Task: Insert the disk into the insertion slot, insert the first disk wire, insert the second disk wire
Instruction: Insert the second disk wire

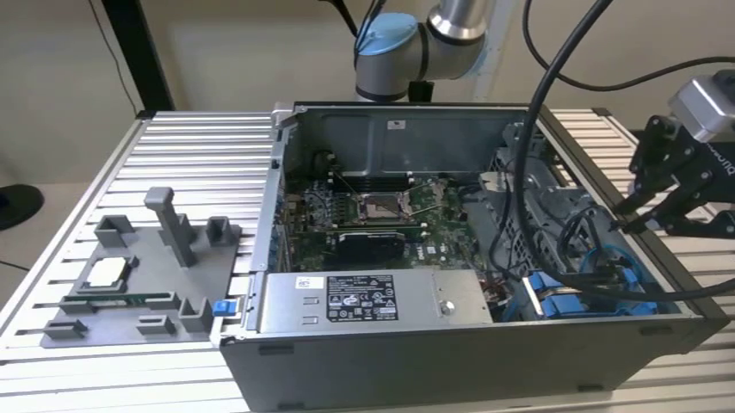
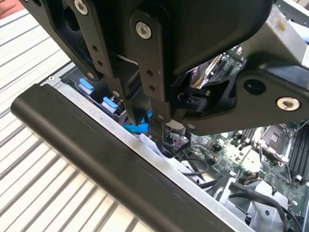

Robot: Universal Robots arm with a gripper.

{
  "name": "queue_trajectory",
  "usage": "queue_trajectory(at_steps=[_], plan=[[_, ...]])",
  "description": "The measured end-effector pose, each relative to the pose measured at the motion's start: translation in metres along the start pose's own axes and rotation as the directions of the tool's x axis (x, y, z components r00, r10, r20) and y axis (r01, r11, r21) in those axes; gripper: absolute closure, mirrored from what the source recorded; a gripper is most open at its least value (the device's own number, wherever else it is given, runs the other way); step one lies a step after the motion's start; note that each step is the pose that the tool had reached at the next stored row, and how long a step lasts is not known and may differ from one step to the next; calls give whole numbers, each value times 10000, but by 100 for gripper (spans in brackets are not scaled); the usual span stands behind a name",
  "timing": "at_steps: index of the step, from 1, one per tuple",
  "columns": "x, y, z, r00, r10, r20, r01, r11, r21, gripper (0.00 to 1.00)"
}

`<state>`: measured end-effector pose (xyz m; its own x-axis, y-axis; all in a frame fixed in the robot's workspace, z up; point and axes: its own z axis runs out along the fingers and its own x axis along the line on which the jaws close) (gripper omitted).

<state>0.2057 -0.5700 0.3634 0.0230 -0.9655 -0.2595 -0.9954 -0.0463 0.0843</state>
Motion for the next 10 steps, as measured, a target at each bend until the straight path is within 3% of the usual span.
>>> queue_trajectory(at_steps=[6,7,10], plan=[[35,-2,31,9996,-30,275,30,10000,5,0],[35,-2,34,9995,-38,308,37,10000,5,100],[38,-3,45,9993,-58,373,58,10000,3,100]])
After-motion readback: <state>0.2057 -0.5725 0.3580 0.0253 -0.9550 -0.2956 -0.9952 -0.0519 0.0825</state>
